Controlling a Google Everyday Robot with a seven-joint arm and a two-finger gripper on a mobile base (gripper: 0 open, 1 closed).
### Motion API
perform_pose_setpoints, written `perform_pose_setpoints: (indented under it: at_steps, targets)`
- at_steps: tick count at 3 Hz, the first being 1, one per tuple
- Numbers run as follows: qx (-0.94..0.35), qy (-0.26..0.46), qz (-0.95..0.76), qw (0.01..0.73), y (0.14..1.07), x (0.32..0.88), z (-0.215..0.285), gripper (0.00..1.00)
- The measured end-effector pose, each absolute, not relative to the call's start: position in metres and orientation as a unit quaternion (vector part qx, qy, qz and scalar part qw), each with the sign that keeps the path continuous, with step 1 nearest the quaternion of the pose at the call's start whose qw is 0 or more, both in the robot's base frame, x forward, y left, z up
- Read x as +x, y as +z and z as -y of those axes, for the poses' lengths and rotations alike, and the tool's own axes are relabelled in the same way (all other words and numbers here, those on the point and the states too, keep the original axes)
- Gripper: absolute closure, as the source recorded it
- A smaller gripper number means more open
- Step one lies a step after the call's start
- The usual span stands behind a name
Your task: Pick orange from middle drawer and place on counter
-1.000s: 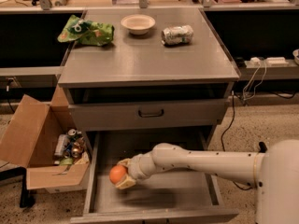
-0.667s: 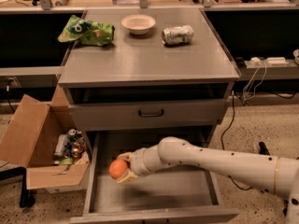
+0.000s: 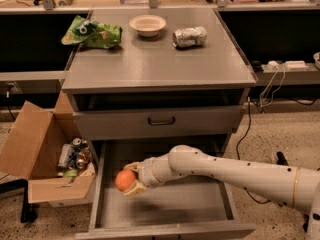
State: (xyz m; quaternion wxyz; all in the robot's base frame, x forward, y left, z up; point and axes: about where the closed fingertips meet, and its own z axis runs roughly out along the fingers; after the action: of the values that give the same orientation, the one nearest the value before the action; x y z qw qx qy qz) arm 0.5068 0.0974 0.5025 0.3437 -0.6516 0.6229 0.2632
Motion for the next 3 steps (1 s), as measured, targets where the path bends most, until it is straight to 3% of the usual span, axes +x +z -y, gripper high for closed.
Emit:
perform_pose_setpoints:
  at_steps: [3]
  targets:
    - [-0.702,0.268,-0.515,0.412,0.703,0.485,-0.091,1.00]
